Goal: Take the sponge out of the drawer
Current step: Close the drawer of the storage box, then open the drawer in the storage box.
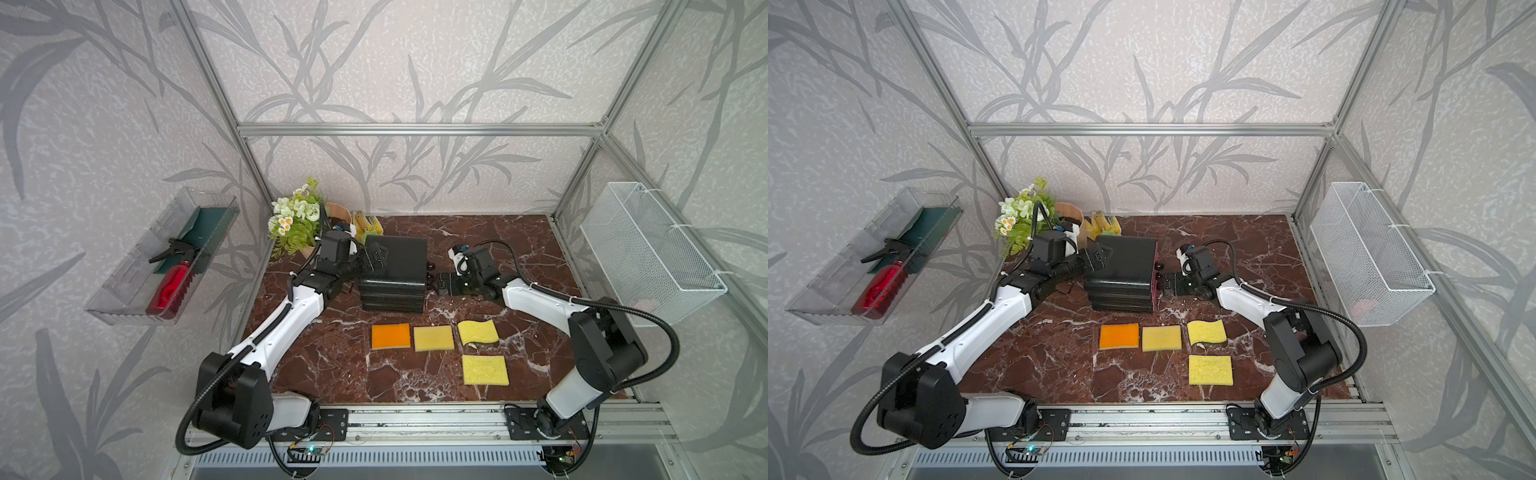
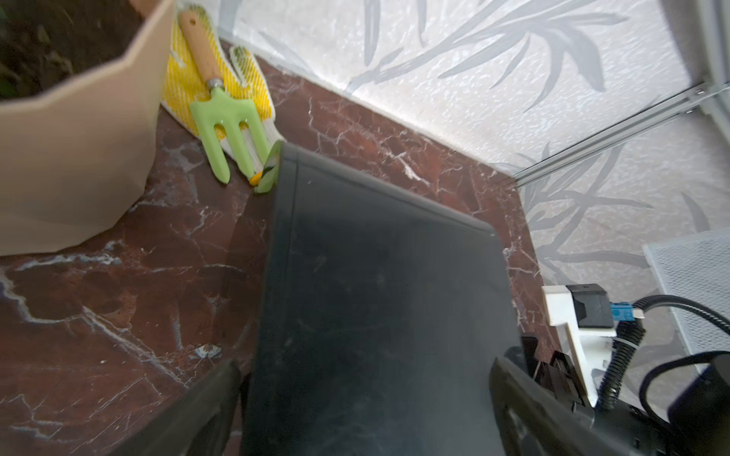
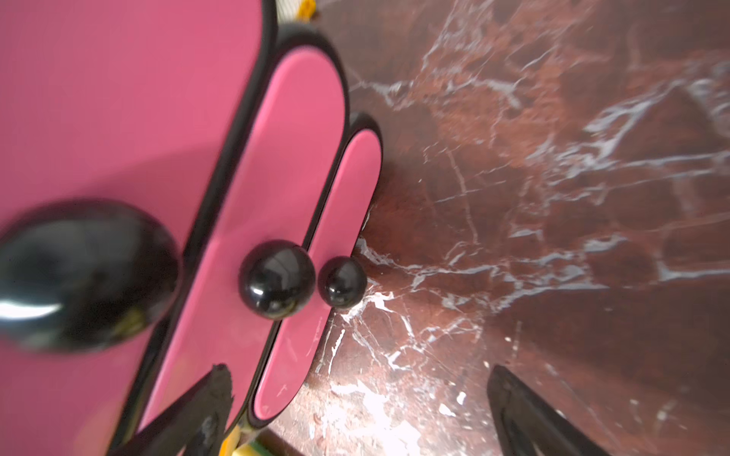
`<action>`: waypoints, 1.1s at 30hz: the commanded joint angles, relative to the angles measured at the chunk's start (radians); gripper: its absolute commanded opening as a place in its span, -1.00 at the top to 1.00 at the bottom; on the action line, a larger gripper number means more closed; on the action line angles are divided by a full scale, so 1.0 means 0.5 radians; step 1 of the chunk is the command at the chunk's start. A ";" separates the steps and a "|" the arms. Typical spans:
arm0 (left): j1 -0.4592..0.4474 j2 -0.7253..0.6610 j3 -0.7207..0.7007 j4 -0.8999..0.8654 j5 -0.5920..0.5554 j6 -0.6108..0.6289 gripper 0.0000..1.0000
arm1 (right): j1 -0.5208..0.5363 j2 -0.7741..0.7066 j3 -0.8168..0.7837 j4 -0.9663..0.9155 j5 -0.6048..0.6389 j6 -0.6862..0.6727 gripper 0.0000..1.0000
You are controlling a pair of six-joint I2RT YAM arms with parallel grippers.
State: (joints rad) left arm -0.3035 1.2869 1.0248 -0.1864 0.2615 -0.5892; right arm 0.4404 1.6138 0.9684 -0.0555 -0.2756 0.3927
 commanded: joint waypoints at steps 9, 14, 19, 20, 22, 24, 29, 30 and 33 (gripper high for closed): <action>-0.024 -0.172 0.040 -0.032 0.193 -0.010 -0.91 | -0.173 0.255 -0.085 0.443 -0.831 0.185 -0.76; -0.025 -0.152 0.037 -0.016 0.235 -0.042 -0.91 | -0.213 0.470 -0.099 0.709 -1.036 0.389 -0.46; -0.024 -0.138 0.022 0.026 0.274 -0.083 -0.91 | -0.225 0.620 -0.103 0.895 -1.118 0.476 -0.35; -0.025 -0.135 0.017 0.032 0.275 -0.088 -0.90 | -0.224 0.649 -0.096 0.937 -1.145 0.511 -0.34; -0.025 -0.119 0.007 0.052 0.285 -0.103 -0.90 | -0.227 0.732 -0.090 1.099 -1.197 0.638 -0.33; -0.025 -0.110 -0.002 0.073 0.301 -0.118 -0.91 | -0.230 0.814 -0.094 1.287 -1.247 0.759 -0.30; -0.025 -0.091 -0.014 0.085 0.307 -0.130 -0.91 | -0.242 1.003 -0.099 1.693 -1.307 1.014 -0.17; -0.025 -0.086 -0.015 0.089 0.310 -0.130 -0.90 | -0.240 1.024 -0.107 1.732 -1.299 1.039 -0.16; -0.025 -0.073 -0.019 0.102 0.319 -0.138 -0.91 | -0.239 1.058 -0.112 1.810 -1.299 1.080 -0.11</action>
State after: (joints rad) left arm -0.3134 1.2457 1.0256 -0.1650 0.4004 -0.6491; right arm 0.3241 2.1185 0.9150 0.7509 -0.9127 0.8734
